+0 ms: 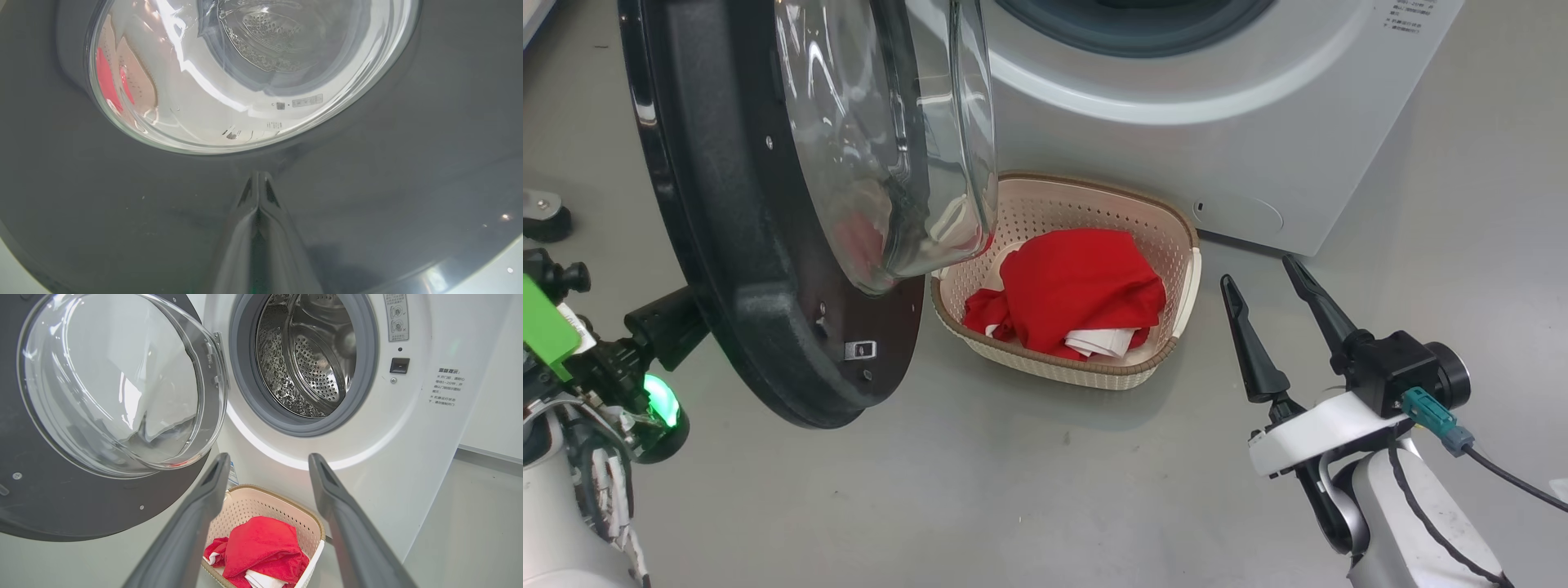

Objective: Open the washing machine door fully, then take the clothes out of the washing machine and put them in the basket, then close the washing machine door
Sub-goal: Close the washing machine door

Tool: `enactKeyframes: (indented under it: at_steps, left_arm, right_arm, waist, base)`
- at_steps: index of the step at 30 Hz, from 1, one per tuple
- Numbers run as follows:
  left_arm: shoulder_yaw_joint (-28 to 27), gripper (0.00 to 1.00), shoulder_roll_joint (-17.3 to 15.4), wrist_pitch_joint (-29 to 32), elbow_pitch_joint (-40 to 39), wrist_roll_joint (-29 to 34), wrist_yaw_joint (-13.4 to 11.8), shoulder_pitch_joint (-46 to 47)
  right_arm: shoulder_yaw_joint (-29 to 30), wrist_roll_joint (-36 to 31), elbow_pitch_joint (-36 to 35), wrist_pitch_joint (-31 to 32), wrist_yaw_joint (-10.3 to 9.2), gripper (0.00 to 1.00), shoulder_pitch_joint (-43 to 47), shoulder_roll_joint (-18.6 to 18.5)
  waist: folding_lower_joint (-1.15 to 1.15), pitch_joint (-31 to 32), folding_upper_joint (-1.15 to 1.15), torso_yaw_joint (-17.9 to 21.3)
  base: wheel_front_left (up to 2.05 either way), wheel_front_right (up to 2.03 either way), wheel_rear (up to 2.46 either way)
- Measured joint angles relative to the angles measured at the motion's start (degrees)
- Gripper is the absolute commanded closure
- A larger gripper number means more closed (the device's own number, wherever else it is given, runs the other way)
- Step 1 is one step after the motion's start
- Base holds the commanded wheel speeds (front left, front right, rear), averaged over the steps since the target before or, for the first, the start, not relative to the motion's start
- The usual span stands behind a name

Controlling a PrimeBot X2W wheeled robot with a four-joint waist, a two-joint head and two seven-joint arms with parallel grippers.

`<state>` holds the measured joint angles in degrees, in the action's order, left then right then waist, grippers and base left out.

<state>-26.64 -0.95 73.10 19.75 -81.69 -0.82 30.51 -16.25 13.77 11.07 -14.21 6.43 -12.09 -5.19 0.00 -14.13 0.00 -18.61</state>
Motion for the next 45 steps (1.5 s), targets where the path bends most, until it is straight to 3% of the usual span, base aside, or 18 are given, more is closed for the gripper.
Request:
enactKeyframes:
  at_steps: [11,20,27,32,38,45]
  left_arm:
    - [2.72,1.00,0.04,-0.19,-5.44,-1.94,-1.91,-2.94]
    - [3.61,1.00,0.04,-4.49,-8.25,-2.61,-1.99,-4.78]
    - [4.46,1.00,0.13,-10.49,-9.79,-0.15,0.16,-5.20]
    - [3.60,1.00,0.15,-15.58,-9.85,5.09,2.23,-7.25]
    - [4.60,1.00,-1.64,-21.90,-11.27,14.75,6.86,-9.32]
    - [6.76,1.00,-4.15,-29.38,-12.93,24.30,7.72,-12.47]
  right_arm:
    - [0.20,0.00,-0.23,-0.07,0.00,0.00,-0.05,0.25]
    - [0.68,0.00,-0.26,-0.07,0.00,0.00,-0.10,0.33]
    - [1.38,0.01,-0.15,-0.07,0.00,0.00,-0.09,0.37]
    - [1.62,0.25,0.05,-0.07,0.00,0.00,0.01,0.57]
    - [2.10,0.34,0.40,-0.07,0.00,0.00,1.12,0.70]
    - [2.25,0.51,0.58,-0.07,0.00,0.00,2.24,1.00]
  waist:
    - [0.00,-1.01,0.00,0.99]
    - [0.00,-1.17,0.00,1.37]
    - [0.00,-0.26,0.00,0.78]
    - [0.00,0.91,0.00,0.25]
    - [0.00,2.59,0.00,-0.44]
    - [0.00,4.52,0.00,-1.25]
  base:
    - [0.00,0.00,0.00]
    - [0.00,0.00,0.00]
    - [0.00,0.00,0.00]
    - [0.00,0.00,0.00]
    - [0.00,0.00,0.00]
    - [0.00,0.00,0.00]
